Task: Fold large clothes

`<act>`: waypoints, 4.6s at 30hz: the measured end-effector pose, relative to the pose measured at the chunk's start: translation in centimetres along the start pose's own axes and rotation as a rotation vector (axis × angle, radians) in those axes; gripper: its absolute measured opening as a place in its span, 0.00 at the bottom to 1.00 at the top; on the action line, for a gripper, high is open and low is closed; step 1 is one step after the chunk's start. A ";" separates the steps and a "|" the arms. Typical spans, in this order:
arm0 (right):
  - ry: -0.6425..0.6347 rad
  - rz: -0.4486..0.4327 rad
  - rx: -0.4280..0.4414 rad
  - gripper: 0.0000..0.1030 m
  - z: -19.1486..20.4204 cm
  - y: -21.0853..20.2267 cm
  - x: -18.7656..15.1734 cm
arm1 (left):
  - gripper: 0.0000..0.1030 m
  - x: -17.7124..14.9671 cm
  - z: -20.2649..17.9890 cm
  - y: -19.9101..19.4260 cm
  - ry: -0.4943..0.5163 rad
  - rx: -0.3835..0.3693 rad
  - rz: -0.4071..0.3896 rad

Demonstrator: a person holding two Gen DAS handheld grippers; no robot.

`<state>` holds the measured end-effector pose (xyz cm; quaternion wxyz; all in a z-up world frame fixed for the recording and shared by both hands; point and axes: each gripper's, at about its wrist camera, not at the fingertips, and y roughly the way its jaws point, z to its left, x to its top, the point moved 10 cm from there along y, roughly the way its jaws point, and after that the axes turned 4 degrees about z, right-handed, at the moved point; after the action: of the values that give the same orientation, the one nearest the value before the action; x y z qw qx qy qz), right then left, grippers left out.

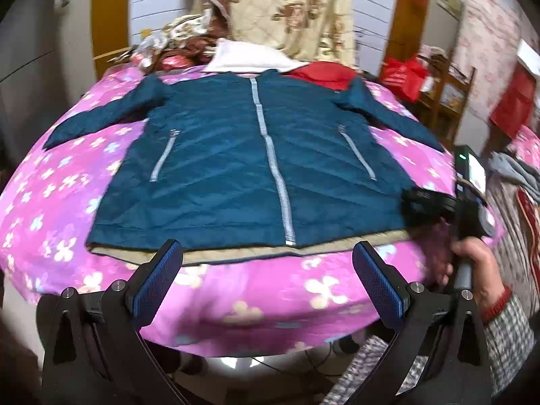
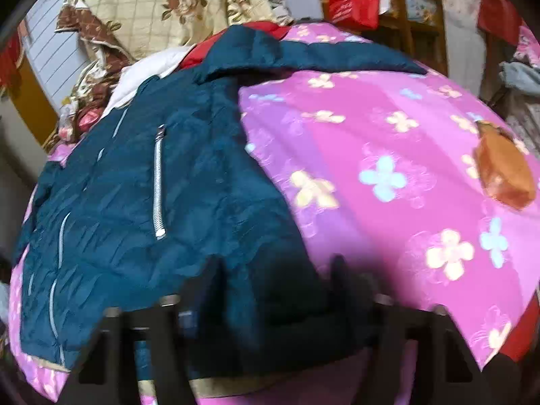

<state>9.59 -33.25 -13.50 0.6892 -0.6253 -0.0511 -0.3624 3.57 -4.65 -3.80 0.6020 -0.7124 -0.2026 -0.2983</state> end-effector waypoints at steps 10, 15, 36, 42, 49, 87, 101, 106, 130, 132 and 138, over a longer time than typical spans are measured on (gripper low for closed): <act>-0.086 0.016 -0.026 0.12 1.9 -2.1 -1.8 | 0.98 3.7 14.7 2.1 -0.167 0.206 -0.016; -0.081 0.023 -0.019 0.12 1.5 -1.8 -1.6 | 0.98 3.3 21.1 7.8 -0.252 0.213 0.094; -0.155 0.049 0.009 0.15 1.8 -5.9 -5.6 | 0.16 -0.1 21.0 6.3 -0.234 0.269 0.196; -0.185 -0.089 0.019 0.49 3.9 -10.9 -4.5 | 0.62 3.4 19.1 -0.6 -0.211 0.344 -0.032; -0.334 -0.200 0.056 0.51 11.6 -15.1 -0.5 | 0.76 8.1 15.1 -5.3 -0.154 0.346 -0.194; -0.431 -0.324 -0.245 0.77 15.5 -15.1 -1.5 | 0.76 5.0 7.8 -4.1 -0.042 0.246 -0.157; -0.441 -0.305 -0.263 0.77 15.4 -14.4 -1.6 | 0.76 4.5 7.8 -3.7 -0.034 0.239 -0.138; -0.448 -0.299 -0.268 0.77 15.4 -13.9 -1.7 | 0.76 4.5 7.8 -3.6 -0.034 0.243 -0.138; -0.519 -0.203 -0.297 0.77 17.6 -9.1 -0.1 | 0.76 7.2 16.9 -0.2 -0.144 0.356 -0.068; -0.525 -0.201 -0.301 0.77 17.9 -8.7 0.2 | 0.76 7.6 18.4 0.1 -0.158 0.383 -0.063; -0.543 -0.179 -0.299 0.77 19.3 -7.2 1.5 | 0.76 9.1 23.7 0.8 -0.212 0.467 -0.053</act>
<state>14.05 -16.20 -2.66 0.5162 -0.7866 -0.2341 -0.2448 15.08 17.74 -0.63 0.7174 -0.5759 -0.3467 -0.1829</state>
